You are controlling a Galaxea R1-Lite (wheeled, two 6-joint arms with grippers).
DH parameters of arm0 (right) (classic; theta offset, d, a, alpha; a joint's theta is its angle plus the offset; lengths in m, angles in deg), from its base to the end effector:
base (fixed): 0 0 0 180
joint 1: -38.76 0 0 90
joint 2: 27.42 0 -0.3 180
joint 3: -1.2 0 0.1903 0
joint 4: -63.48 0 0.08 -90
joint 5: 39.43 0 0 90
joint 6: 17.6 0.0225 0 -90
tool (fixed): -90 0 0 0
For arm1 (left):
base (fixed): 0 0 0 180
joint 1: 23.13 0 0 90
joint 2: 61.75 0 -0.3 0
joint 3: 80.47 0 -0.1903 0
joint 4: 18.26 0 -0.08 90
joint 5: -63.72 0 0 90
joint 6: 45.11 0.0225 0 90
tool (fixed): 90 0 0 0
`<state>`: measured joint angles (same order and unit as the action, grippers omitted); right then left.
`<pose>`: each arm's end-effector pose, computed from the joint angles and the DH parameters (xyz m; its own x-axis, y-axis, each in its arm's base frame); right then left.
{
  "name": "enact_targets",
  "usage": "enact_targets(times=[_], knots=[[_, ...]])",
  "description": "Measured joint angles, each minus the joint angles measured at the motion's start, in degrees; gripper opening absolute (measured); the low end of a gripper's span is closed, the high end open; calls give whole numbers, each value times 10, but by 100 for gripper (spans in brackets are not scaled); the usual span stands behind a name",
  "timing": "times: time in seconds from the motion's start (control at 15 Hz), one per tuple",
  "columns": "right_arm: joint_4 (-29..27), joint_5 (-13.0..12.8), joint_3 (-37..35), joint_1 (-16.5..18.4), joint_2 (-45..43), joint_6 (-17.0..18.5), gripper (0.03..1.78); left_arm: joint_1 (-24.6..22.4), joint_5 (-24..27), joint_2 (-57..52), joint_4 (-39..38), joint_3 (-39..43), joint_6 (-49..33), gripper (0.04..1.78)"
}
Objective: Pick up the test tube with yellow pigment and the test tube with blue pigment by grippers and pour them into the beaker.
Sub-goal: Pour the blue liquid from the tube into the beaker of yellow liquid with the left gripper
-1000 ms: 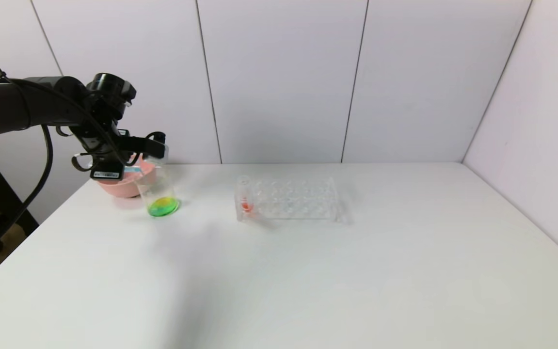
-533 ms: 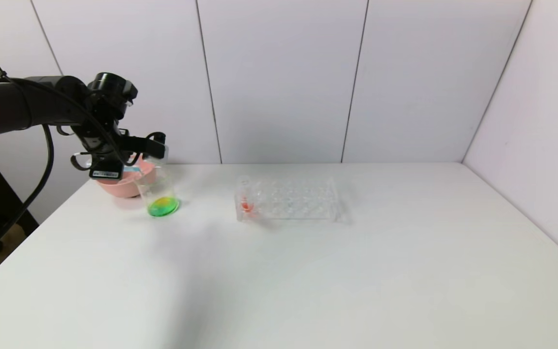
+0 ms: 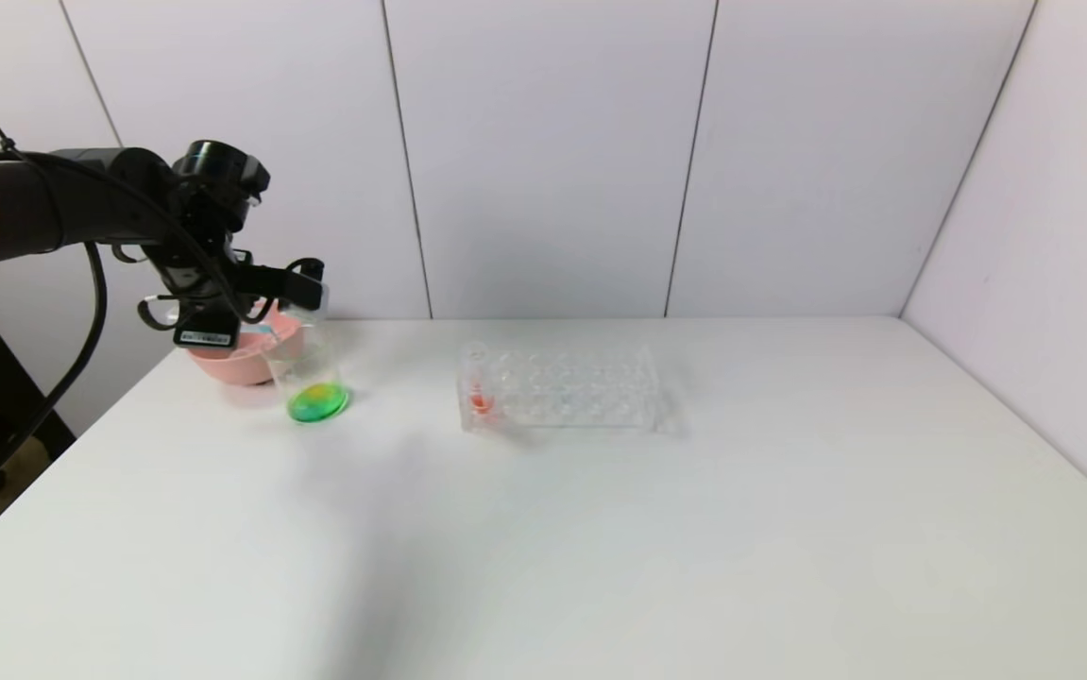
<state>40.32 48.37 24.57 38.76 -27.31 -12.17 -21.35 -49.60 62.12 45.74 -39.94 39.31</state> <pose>-0.0227 -0.0009 0.0759 0.9993 -0.0384 0.0017 0.0381 0.9948 0.0947 0.4174 -0.0041 0.2250 0.6217 0.3767 -0.6867 0.7211 0.0669 0.6896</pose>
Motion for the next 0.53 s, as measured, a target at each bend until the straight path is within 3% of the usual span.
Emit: enact_targets(times=[0.53], knots=[[0,0,0,0,0,0,171,1,-7,0,0,1,4,45]])
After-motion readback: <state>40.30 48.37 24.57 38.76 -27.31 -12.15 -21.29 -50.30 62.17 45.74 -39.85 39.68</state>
